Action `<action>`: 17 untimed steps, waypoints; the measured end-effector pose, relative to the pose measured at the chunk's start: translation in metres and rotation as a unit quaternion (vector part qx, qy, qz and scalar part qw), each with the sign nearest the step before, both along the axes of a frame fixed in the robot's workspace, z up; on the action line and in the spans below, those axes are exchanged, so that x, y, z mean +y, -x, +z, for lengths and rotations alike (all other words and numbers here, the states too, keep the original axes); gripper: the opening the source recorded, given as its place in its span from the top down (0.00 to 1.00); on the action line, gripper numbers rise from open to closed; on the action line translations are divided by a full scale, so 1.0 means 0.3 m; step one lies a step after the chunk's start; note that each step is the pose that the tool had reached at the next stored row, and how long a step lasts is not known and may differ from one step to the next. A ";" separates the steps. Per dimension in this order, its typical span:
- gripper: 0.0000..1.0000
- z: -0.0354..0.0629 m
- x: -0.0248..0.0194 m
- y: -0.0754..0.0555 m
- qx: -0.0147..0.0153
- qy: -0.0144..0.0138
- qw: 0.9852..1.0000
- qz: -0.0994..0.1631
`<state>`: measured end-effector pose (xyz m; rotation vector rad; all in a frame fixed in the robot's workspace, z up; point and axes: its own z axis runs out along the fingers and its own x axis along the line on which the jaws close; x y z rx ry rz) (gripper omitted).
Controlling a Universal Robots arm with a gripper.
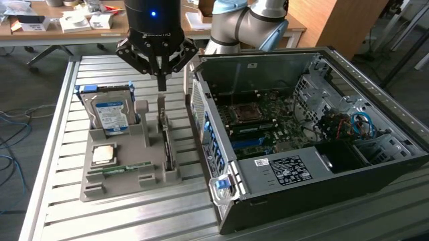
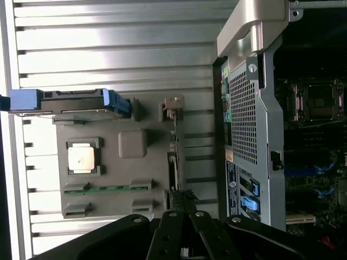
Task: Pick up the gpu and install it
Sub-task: 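Reach for the gpu, then pick up the gpu and move the gpu toward the slot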
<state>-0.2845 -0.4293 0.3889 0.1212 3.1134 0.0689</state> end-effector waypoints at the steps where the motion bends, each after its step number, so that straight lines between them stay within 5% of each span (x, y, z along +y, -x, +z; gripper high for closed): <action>1: 0.89 0.000 -0.005 0.001 0.000 0.000 1.000 0.000; 8: 0.89 0.000 -0.031 0.008 0.000 0.000 1.000 0.000; 17: 0.89 0.000 -0.032 0.008 0.000 0.000 1.000 0.000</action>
